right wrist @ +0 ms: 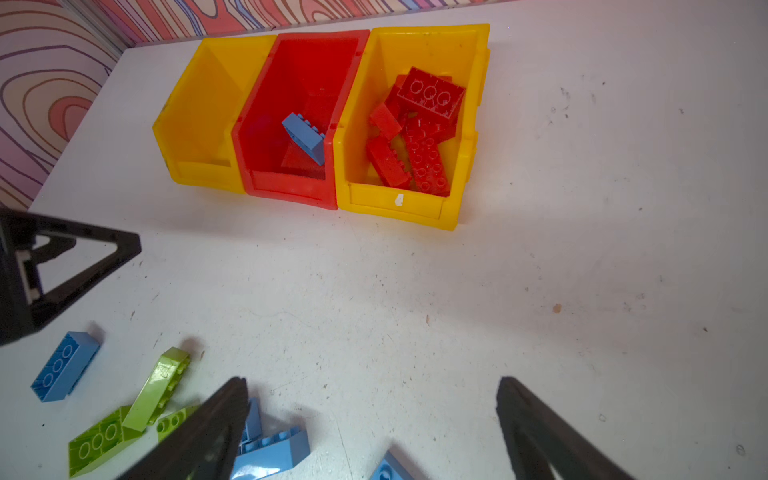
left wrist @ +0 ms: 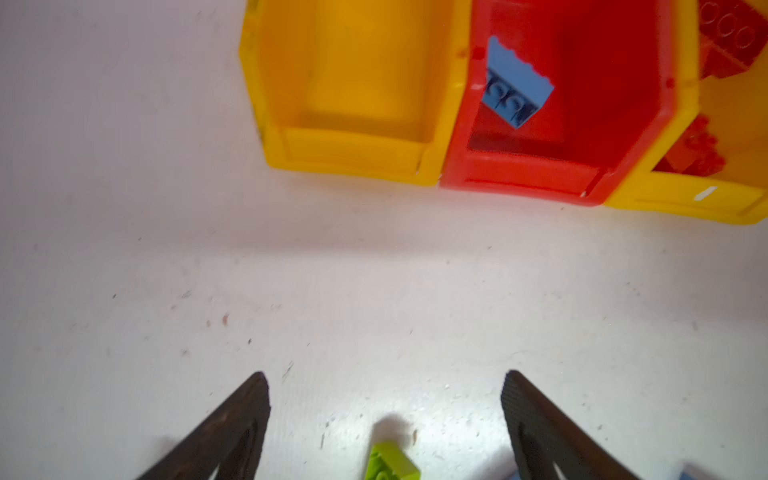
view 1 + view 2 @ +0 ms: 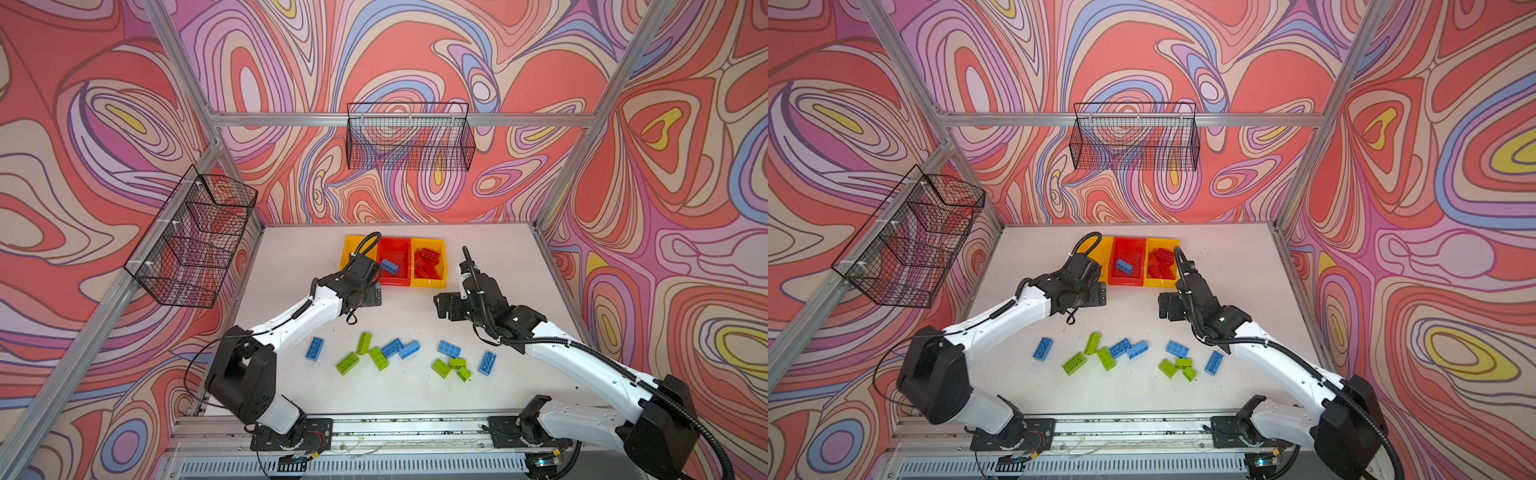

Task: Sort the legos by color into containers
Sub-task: 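Lower the left gripper onto another light blue brick and grasp it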

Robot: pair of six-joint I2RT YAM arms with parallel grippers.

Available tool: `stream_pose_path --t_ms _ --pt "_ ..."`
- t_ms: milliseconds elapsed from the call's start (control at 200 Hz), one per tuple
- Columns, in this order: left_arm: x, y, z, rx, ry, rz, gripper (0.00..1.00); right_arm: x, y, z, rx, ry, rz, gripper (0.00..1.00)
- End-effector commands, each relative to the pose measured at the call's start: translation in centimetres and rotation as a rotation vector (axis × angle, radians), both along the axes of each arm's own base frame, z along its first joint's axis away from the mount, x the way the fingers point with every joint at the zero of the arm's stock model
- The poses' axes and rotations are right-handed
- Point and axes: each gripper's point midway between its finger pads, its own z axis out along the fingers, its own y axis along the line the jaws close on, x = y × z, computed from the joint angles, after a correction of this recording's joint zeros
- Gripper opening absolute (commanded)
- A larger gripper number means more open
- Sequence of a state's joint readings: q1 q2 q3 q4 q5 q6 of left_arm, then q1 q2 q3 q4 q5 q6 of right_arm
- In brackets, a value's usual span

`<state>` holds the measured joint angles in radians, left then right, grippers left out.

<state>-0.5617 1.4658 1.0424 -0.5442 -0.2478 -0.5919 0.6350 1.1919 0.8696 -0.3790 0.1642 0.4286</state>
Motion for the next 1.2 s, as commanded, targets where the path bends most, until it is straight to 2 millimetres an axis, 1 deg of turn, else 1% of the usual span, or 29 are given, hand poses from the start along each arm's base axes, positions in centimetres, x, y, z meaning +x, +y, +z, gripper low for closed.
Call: stream_pose_path --t_ms 0,85,170,225,315,531,716,956,1077,1197 --pt "-3.4 4.3 -2.4 0.077 0.023 0.115 0.93 0.6 2.0 1.4 0.053 -0.023 0.047 0.97" --pt "-5.6 6.9 -3.9 0.089 0.051 0.173 0.94 0.6 3.0 1.7 0.057 -0.022 0.068 0.97" --pt "-7.0 8.9 -5.2 0.086 0.077 0.233 0.96 0.5 3.9 1.8 0.058 -0.021 0.089 0.97" --pt "-7.5 10.1 -5.8 0.083 0.092 0.276 0.96 0.3 4.4 1.9 0.057 -0.018 0.098 0.97" --pt "-8.1 11.1 -6.8 0.079 0.115 0.308 0.96 0.0 4.8 2.1 0.052 -0.019 0.103 0.97" --pt "-8.6 11.2 -8.1 0.054 0.169 0.338 0.97 -0.8 4.3 2.4 0.054 -0.022 0.08 0.97" --pt "-9.4 10.7 -9.3 0.013 0.219 0.357 0.95 -1.1 3.5 2.7 0.048 -0.032 0.059 0.97" --pt "-9.7 9.9 -10.2 -0.022 0.246 0.343 0.89 -1.1 3.5 2.3 0.042 -0.03 0.062 0.97" --pt "-9.7 9.5 -10.3 -0.044 0.255 0.332 0.82 -1.2 3.2 2.0 0.033 -0.03 0.057 0.97" --pt "-9.7 9.1 -10.4 -0.062 0.262 0.326 0.69 -1.4 3.0 1.8 0.032 -0.032 0.051 0.97"
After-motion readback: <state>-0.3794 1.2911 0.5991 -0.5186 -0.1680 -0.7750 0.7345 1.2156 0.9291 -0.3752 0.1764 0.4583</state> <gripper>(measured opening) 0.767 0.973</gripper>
